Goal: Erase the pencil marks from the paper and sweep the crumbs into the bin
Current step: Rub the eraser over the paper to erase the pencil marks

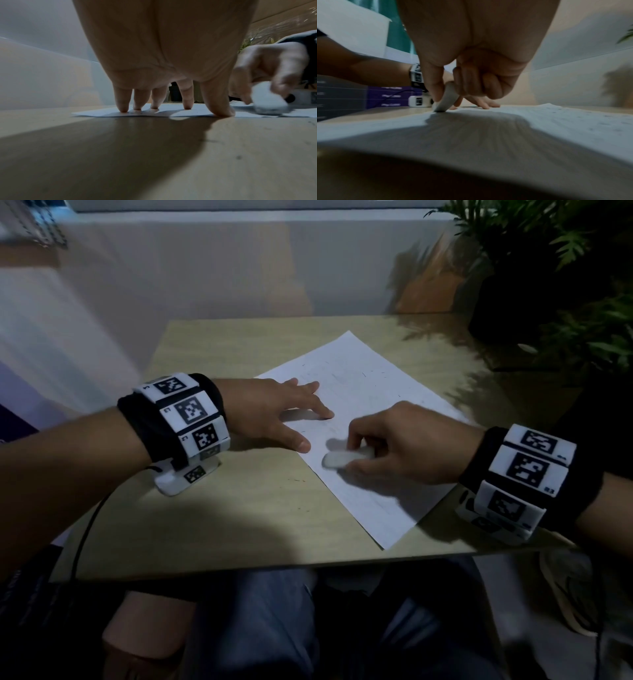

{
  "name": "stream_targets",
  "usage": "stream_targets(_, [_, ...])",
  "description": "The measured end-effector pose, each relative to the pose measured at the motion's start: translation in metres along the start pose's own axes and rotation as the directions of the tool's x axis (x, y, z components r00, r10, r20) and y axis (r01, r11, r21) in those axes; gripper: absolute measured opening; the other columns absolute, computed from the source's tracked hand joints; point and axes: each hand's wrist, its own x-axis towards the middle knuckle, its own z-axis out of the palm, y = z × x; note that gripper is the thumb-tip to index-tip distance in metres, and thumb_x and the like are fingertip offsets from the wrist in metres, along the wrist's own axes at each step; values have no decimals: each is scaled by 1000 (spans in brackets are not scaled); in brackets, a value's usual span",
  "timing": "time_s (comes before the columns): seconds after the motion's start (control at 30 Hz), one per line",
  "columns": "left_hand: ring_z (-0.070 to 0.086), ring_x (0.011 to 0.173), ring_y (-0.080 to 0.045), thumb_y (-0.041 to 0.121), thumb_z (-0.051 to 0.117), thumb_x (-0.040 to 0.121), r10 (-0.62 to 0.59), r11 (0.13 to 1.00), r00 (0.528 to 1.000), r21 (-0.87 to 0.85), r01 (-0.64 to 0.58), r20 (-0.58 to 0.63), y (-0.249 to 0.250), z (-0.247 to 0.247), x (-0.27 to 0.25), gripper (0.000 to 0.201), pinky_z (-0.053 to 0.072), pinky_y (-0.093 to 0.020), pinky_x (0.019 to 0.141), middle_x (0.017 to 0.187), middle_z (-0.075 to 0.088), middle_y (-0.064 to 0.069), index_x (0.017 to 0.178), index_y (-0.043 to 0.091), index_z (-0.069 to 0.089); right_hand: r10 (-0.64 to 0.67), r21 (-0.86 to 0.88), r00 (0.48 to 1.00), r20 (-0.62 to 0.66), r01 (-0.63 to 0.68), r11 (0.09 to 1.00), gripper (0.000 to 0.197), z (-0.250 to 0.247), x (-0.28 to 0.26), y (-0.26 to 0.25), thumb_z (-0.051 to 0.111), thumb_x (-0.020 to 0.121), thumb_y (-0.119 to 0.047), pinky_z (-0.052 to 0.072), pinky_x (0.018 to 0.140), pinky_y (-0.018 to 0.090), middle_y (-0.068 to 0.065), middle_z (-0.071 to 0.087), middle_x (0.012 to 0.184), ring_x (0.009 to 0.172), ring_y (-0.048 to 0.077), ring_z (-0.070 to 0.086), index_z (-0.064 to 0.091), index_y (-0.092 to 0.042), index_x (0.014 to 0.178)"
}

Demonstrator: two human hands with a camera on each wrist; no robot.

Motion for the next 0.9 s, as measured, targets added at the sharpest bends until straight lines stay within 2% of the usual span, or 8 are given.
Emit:
stream_targets(0.1, [0, 156, -11, 58, 70, 86, -1, 1000, 1000, 0, 1, -2, 0, 1, 0, 69, 11, -37, 126, 168, 1, 18, 146, 57, 36, 14, 60, 998, 54, -18, 998, 30, -1, 4, 3, 65, 82, -55, 38, 59, 23, -11, 54, 62, 63, 7, 53, 66, -27, 91])
stream_targets(0.23, [0, 156, -11, 60, 68, 85, -5, 1000, 1000, 21, 5, -1, 0, 1, 1, 71, 13, -41, 126, 168, 0, 19, 147, 56, 35, 89, -99, 989, -121, -101, 990, 31, 1, 14, 9, 62, 83, -57, 40, 63, 32, -10, 58, 69, 71, 15, 55, 62, -27, 90])
stream_targets(0.4, [-1, 156, -13, 60, 68, 85, 1, 1000, 1000, 25, -1, 9, -1, 0, 1, 71, 12, -42, 126, 168, 0, 16, 147, 56, 34, -2, 37, 998, 58, 0, 999, 25, 3, 13, -1, 68, 84, -50, 40, 61, 25, -11, 55, 66, 64, 7, 53, 63, -26, 91])
stream_targets(0.57, [-1, 156, -12, 59, 68, 85, -4, 1000, 1000, 20, 4, -1, -2, 0, 2, 71, 12, -41, 126, 168, 0, 16, 147, 56, 34, 76, -78, 990, -117, -85, 993, 35, 5, 20, 5, 61, 85, -60, 41, 61, 32, -10, 56, 68, 70, 14, 55, 58, -25, 86])
stream_targets(0.7, [-1, 156, -12, 59, 68, 85, 0, 1000, 1000, 15, 0, -2, -4, 1, 3, 70, 11, -41, 127, 168, 1, 16, 147, 57, 34, 3, 21, 997, 80, -5, 1000, 26, 4, 16, -1, 69, 85, -49, 39, 60, 23, -11, 54, 66, 64, 4, 51, 61, -25, 91])
stream_targets(0.77, [0, 156, -13, 61, 68, 84, 2, 1000, 1000, 18, -2, -4, -4, 1, 3, 71, 12, -41, 127, 168, 1, 16, 147, 58, 34, 56, 2, 998, 41, -56, 998, 28, 2, 18, 3, 66, 84, -53, 39, 61, 26, -11, 56, 69, 66, 5, 52, 61, -27, 91])
stream_targets(0.83, [0, 156, -13, 60, 68, 85, 3, 1000, 1000, 16, -3, -10, -4, 1, 3, 71, 11, -40, 127, 169, 2, 15, 147, 57, 34, 104, -80, 993, -62, -109, 991, 32, 1, 21, 8, 60, 82, -58, 41, 63, 33, -10, 56, 70, 71, 16, 55, 57, -27, 89])
stream_targets(0.9, [0, 156, -13, 59, 69, 85, 1, 1000, 1000, 10, -1, -11, -3, 1, 2, 70, 11, -40, 127, 169, 2, 15, 147, 57, 35, 82, -99, 994, -68, -88, 991, 29, 2, 19, 7, 63, 84, -54, 42, 63, 33, -10, 54, 68, 71, 17, 55, 56, -26, 88])
